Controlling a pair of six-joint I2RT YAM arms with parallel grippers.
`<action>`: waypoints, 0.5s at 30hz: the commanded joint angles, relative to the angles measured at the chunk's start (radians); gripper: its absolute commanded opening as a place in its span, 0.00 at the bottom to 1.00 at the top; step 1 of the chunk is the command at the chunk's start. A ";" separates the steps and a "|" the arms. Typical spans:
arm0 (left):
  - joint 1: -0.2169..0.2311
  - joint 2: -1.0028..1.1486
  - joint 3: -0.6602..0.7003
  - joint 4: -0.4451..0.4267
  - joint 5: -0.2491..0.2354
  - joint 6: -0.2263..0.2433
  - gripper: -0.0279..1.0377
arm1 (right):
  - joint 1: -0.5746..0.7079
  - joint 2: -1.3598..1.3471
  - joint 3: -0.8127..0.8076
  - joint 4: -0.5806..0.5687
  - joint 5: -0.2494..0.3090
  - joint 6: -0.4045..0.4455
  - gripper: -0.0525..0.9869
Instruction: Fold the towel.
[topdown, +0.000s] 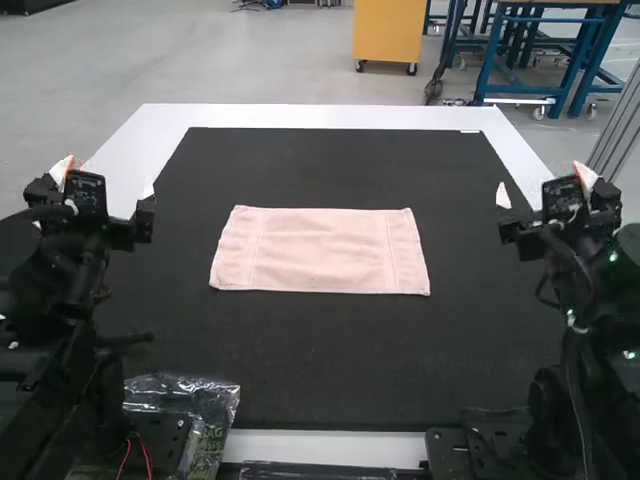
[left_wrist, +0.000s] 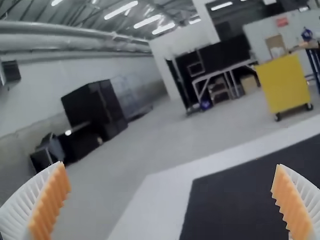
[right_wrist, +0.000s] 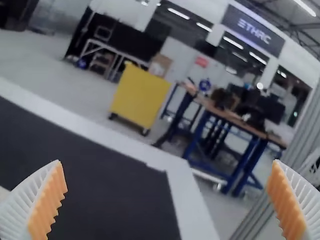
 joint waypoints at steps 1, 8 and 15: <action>-0.013 0.113 0.152 0.019 0.029 -0.040 0.91 | -0.019 0.207 0.193 0.014 0.030 0.173 0.93; -0.001 0.647 0.450 0.005 0.029 -0.373 0.91 | -0.062 0.719 0.527 -0.132 -0.042 0.469 0.93; -0.004 1.103 0.560 -0.053 0.109 -0.368 0.91 | -0.065 1.089 0.572 -0.284 -0.328 0.608 0.93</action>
